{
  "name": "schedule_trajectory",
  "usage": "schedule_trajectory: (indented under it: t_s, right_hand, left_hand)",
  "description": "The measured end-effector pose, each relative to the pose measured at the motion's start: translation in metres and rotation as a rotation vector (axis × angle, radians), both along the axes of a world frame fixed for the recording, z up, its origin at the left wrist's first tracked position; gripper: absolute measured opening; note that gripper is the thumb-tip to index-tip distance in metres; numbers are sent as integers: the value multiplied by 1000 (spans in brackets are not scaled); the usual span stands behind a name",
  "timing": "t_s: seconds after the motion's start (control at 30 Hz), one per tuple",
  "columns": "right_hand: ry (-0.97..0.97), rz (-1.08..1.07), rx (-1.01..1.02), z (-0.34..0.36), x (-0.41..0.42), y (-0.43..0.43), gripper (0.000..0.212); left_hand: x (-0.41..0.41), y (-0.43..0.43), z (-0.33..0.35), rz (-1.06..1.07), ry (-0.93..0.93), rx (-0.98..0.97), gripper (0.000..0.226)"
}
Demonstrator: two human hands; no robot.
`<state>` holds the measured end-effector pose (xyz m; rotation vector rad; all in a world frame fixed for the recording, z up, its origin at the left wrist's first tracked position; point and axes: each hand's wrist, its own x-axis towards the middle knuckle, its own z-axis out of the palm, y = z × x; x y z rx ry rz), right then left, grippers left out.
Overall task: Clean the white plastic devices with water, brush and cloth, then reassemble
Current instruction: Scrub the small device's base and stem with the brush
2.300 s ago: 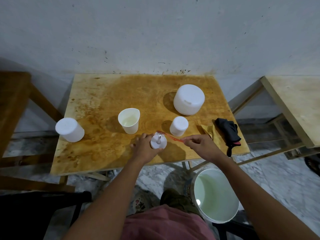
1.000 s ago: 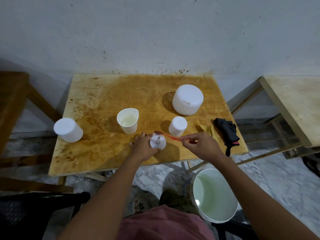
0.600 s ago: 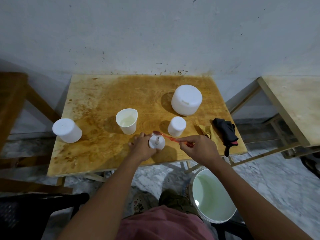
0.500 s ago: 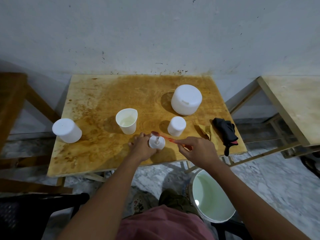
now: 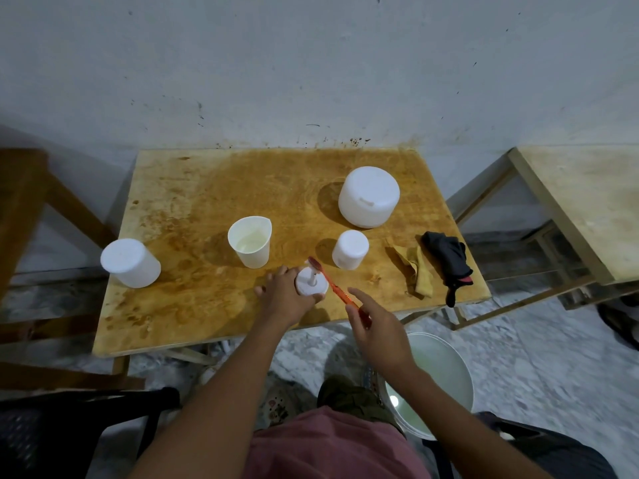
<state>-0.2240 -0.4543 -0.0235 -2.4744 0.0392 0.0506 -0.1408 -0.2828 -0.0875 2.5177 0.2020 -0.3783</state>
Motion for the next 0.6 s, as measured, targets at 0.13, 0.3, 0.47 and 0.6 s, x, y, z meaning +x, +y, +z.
schedule_trajectory:
  t_s: [0.13,0.3,0.47,0.6]
  right_hand:
    - [85,-122,306,4,-17,25,33]
    - [176,-233,458,2,-27,40,34]
    - [159,-270,473,-9,-31,48,37]
    - [154,-270,495,-12,-31,48,37]
  left_hand:
    - [-5,-9,-4,104,-63,-23,70]
    - [-9,-21,-8,237,-132,-56,57]
    - [-10,-25,-9,269,-155,-31,57]
    - [-11,-26,-11,267,-168,-9,59]
